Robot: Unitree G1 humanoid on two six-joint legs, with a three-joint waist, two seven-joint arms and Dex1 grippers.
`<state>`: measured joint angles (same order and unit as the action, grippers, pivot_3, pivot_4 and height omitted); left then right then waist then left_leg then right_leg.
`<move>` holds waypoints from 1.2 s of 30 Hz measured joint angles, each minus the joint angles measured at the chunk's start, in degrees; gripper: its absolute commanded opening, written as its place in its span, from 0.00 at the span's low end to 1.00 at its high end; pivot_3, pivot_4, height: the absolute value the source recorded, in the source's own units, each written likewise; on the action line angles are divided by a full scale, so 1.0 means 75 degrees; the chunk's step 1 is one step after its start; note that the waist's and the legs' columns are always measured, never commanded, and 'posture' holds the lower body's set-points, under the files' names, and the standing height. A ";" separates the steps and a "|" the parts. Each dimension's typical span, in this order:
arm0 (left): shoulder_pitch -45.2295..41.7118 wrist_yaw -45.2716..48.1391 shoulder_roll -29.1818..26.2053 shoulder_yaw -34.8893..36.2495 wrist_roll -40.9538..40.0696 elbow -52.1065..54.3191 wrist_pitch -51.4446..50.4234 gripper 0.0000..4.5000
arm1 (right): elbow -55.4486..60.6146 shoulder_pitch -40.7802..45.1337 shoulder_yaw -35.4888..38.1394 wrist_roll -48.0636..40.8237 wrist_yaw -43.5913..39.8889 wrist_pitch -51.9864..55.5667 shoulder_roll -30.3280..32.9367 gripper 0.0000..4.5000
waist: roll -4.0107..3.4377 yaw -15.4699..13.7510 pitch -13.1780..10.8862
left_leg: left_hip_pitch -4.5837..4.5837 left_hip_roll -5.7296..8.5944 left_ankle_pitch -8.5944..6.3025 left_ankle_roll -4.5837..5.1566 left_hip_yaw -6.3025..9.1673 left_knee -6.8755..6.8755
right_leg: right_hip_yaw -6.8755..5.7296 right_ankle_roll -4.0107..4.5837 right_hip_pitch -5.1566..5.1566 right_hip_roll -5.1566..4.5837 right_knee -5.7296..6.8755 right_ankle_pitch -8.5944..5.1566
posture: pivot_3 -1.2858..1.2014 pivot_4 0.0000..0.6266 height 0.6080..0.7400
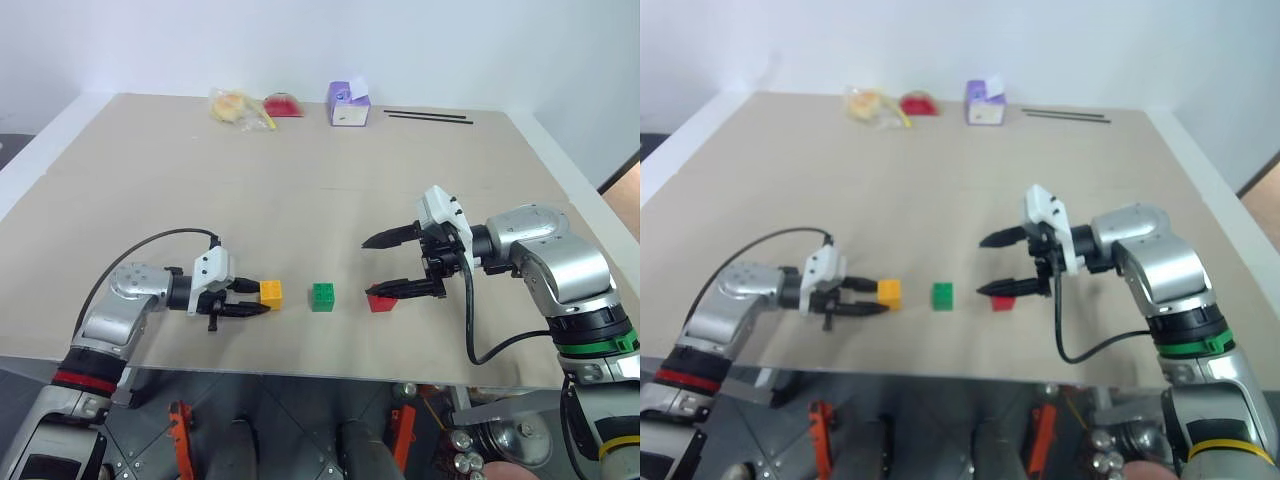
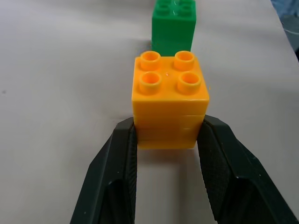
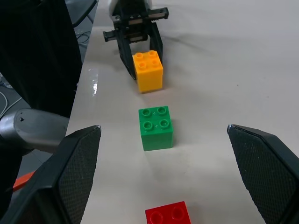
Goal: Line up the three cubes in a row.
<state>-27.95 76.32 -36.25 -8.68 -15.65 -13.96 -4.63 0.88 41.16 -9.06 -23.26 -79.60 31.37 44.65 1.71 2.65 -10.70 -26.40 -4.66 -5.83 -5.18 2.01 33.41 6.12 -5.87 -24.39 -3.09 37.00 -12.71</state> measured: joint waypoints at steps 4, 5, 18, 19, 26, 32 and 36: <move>-0.0247 0.0232 0.0007 -0.0063 0.0097 -0.0457 0.0119 0.28 | 0.0017 -0.0024 0.0000 0.0000 -0.0006 0.0006 0.0067 1.00 | 0.0000 0.0000 0.0000 | 0.0000 0.0000 0.0000 0.0001 0.0000 -0.0001 | 0.0000 -0.0001 -0.0001 0.0000 0.0001 -0.0001 | 0.52 0.24 1.00; -0.0259 0.0255 0.0007 -0.0063 0.0103 -0.0471 0.0120 0.28 | 0.0017 -0.0034 0.0000 0.0000 -0.0006 0.0006 0.0080 1.00 | 0.0000 0.0000 0.0000 | 0.0000 -0.0001 -0.0001 0.0001 0.0000 -0.0001 | 0.0000 -0.0001 -0.0001 0.0000 0.0001 -0.0001 | 0.52 0.24 1.00; -0.0307 0.0399 0.0012 -0.0077 0.0302 -0.0656 0.0075 0.83 | 0.0011 -0.0052 0.0000 0.0016 -0.0009 -0.0003 0.0096 1.00 | 0.0000 0.0000 0.0000 | 0.0000 -0.0001 0.0000 0.0002 -0.0001 0.0000 | 0.0000 -0.0002 0.0000 0.0000 0.0003 -0.0001 | 0.52 0.24 1.00; -0.0335 0.0394 0.0011 -0.0076 0.0305 -0.0667 0.0062 0.92 | 0.0011 -0.0052 -0.0001 0.0024 -0.0011 -0.0005 0.0096 1.00 | 0.0000 0.0000 0.0000 | 0.0000 -0.0001 0.0000 0.0003 -0.0001 0.0000 | 0.0000 -0.0001 -0.0001 0.0000 0.0004 -0.0001 | 0.52 0.24 1.00; -0.0354 0.0405 0.0010 -0.0070 0.0275 -0.0622 -0.0054 0.99 | -0.0012 -0.0058 -0.0001 0.0057 -0.0036 -0.0007 0.0096 1.00 | 0.0000 0.0000 0.0000 | 0.0000 -0.0001 0.0000 0.0003 0.0000 0.0000 | 0.0000 -0.0002 -0.0001 0.0000 0.0005 -0.0001 | 0.52 0.24 1.00; -0.0394 -0.0010 0.0227 0.0355 -0.0365 -0.0005 -0.0912 0.99 | -0.0024 -0.0101 0.0233 -0.0197 0.0268 0.0236 -0.0103 1.00 | 0.0000 0.0000 0.0000 | -0.0001 -0.0003 0.0001 0.0004 0.0000 0.0001 | 0.0000 -0.0002 0.0001 0.0001 0.0007 -0.0001 | 0.52 0.24 1.00; -0.0638 -0.1982 0.1167 0.1459 -0.1247 0.1038 -0.2031 0.99 | 0.0003 -0.0162 0.1193 -0.0687 0.1690 0.0683 -0.0981 1.00 | 0.0002 -0.0002 0.0001 | -0.0001 -0.0001 0.0004 0.0009 0.0006 0.0014 | -0.0001 -0.0016 0.0012 0.0002 0.0014 0.0006 | 0.52 0.24 1.00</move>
<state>-32.74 61.45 -27.50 2.26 -25.01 -6.17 -19.86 0.90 39.95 -0.12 -28.41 -66.93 36.49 37.29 1.72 2.64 -10.70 -26.41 -4.67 -5.79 -5.11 2.06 33.52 6.12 -6.00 -24.30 -3.08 37.11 -12.67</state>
